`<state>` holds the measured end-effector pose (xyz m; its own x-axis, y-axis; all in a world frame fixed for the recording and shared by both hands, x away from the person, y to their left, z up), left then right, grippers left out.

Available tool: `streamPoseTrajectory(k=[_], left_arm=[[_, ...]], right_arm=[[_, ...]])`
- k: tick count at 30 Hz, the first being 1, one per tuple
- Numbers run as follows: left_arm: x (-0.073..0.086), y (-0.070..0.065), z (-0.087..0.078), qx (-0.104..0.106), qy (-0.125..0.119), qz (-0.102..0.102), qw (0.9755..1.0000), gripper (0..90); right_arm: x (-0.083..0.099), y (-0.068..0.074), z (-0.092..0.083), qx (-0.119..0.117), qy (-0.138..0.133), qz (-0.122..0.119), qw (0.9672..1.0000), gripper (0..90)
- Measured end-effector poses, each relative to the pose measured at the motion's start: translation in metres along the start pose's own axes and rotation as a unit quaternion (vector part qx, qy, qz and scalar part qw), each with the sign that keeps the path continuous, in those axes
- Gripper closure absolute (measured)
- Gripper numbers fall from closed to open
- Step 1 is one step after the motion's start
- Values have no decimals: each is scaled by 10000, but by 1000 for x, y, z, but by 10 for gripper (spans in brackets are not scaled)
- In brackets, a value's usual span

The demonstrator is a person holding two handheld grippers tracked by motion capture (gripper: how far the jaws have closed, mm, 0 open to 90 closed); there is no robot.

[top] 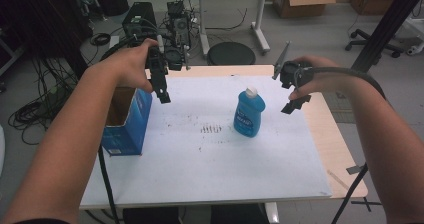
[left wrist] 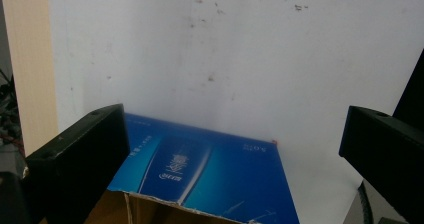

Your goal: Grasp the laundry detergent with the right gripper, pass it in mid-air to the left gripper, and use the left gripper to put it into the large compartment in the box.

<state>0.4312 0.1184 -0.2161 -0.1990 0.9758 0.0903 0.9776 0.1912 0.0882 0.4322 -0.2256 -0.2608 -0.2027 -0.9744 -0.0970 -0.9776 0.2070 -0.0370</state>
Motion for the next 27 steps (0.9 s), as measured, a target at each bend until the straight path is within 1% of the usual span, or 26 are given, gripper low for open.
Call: streamPoseTrajectory(k=[3,6,7,8,9,10,11,12,14,18,19,20,21,22,23,24,25,26,27], left_arm=[[1,-1,-1,-9,-3,12,10000,2],[2,-6,-2,-21,5,21,10000,2],[3,-9,-3,-37,59,29,10000,2],[3,-9,-3,-37,59,29,10000,2],[4,-12,-3,-52,86,29,9999,2],[5,-16,-4,-60,48,35,10000,2],[7,-22,-5,-60,54,83,9999,2],[7,-22,-5,-60,54,83,9999,2],[9,-32,-7,-113,125,128,9998,2],[13,-50,-10,-150,95,223,9996,2],[13,-50,-10,-150,95,223,9996,2],[14,-59,-9,-155,84,264,9995,2],[15,-64,-9,-155,108,277,9994,2],[15,-68,-8,-151,103,283,9994,2],[15,-68,-8,-151,103,283,9994,2],[16,-72,-7,-149,112,300,9994,2],[17,-79,-6,-141,110,307,9994,2],[17,-79,-6,-141,110,307,9994,2],[19,-84,-4,-128,87,314,9994,2]], right_arm=[[1,1,1,3,25,20,10000,39],[2,2,1,-25,9,62,10000,38],[3,2,2,-19,-16,48,10000,38],[3,3,2,-23,-19,94,10000,38],[3,3,2,-23,-19,94,10000,38],[4,3,4,-12,-50,69,10000,37],[6,5,6,-42,-100,122,9999,41],[6,5,6,-42,-100,122,9999,41],[9,9,8,-4,-202,135,9997,39],[12,16,8,22,-293,183,9994,38],[12,16,8,22,-293,183,9994,38],[13,20,10,32,-353,179,9992,38],[13,21,11,38,-362,204,9991,38],[14,22,12,48,-379,197,9991,37],[14,24,13,43,-396,212,9990,38],[14,24,13,43,-396,212,9990,38],[15,26,16,31,-421,217,9989,37],[15,26,16,31,-421,217,9989,37],[16,28,19,17,-474,237,9986,39]])
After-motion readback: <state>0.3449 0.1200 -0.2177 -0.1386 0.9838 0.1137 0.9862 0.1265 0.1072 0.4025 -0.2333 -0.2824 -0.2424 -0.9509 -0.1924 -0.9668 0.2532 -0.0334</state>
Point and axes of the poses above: each handheld gripper's, and its own axes: z roughly forward along the jaws, x roughly out of its underside, y roughly to its left, the point moved 1 cm from there along z, roughly forward along the jaws, and after that the axes turned 5 degrees about y, right-handed, at the moved point
